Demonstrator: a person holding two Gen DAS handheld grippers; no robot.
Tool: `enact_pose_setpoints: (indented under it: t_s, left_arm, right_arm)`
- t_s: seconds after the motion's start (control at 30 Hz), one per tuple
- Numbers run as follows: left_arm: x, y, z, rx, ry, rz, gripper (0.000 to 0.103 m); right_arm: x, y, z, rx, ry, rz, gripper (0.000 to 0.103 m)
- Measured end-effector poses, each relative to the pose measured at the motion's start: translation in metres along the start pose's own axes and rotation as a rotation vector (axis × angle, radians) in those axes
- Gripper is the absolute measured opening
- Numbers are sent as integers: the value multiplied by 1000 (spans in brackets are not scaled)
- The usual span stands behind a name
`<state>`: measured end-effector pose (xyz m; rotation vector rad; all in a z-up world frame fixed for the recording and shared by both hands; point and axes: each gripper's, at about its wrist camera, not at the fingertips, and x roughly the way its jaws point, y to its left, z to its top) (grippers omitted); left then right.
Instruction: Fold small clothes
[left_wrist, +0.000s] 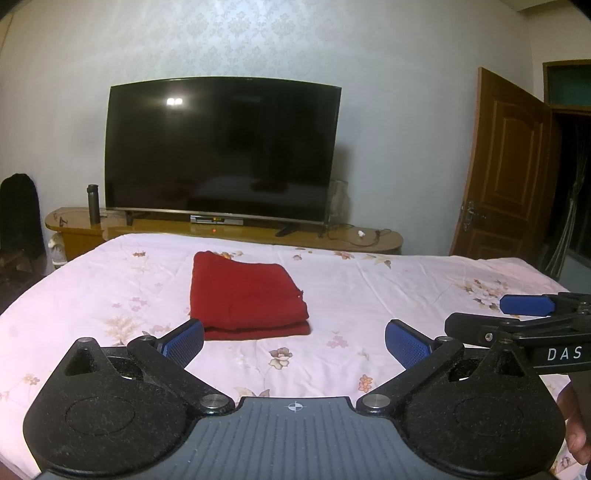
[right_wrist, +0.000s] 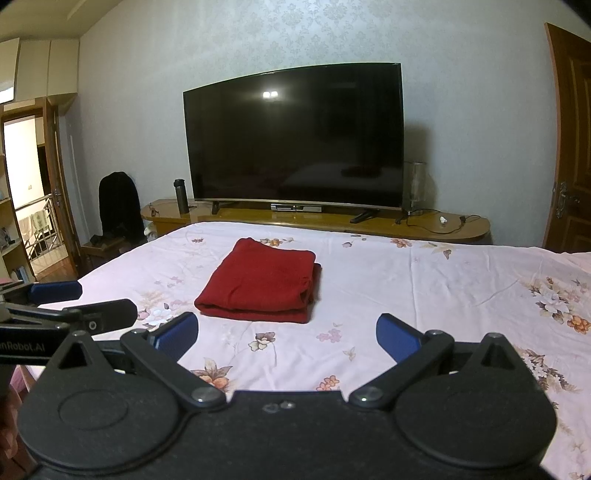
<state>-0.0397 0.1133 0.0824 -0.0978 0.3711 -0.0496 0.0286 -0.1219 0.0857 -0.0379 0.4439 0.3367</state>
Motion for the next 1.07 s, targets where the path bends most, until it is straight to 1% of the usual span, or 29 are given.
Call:
enact_pose_setpoints:
  t_s: [0.73,0.87,1.0,1.07]
  left_arm:
    - [4,0,-2,9,-4,11,103]
    - [4,-2,-2,19,-12,14,103]
    - [-2,-4,-2,25,-41,17,103]
    - [-2,-4,-2,23,-35,16,103]
  right_arm:
    - [1,-4,-1,4,-6,-6,102]
    - [1,-5,-3,6,-8,-6,102]
    - [2,-5,-3,7,-11,-6,102]
    - [2,-6,-3,7,-14,-5,102]
